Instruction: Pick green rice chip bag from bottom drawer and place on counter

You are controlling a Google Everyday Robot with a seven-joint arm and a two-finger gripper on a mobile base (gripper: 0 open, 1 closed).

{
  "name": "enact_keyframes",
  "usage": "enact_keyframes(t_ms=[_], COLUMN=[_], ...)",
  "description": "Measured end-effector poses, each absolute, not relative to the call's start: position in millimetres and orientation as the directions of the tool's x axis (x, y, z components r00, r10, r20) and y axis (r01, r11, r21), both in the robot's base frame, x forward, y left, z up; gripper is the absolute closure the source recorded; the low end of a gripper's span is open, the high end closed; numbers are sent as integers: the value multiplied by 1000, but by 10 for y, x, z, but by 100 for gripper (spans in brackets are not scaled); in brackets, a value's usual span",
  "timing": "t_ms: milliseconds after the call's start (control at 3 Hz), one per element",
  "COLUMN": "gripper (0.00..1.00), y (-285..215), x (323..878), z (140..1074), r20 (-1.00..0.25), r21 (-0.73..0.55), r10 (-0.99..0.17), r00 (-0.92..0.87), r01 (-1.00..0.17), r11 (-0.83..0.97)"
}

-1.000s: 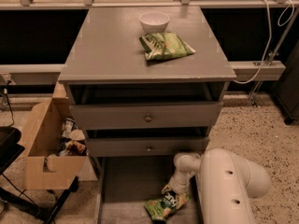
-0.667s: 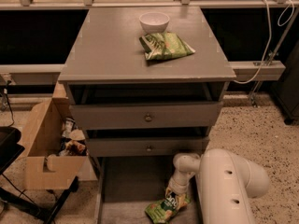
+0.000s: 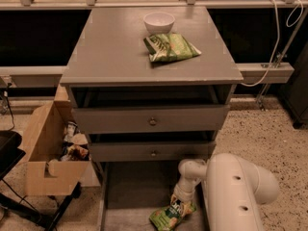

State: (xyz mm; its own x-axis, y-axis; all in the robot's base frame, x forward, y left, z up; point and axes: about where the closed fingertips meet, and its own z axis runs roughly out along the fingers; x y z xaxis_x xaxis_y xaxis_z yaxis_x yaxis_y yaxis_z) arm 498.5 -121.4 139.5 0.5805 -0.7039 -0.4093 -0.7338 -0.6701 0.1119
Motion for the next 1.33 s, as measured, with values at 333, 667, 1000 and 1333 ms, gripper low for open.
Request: enact_keyframes(t_ms=[333, 667, 1000, 1333], gripper=[100, 100, 100, 100], y=[-1312, -1276, -1232, -1150], x=[5059, 4925, 4868, 4911], z=[1768, 2554, 3415, 4097], r20=[-357, -353, -370, -383], r21=[92, 103, 86, 59], r10=[-749, -792, -811, -808], r00=[558, 498, 453, 447], r01=[-777, -821, -853, -862], r11=[-622, -561, -515, -504])
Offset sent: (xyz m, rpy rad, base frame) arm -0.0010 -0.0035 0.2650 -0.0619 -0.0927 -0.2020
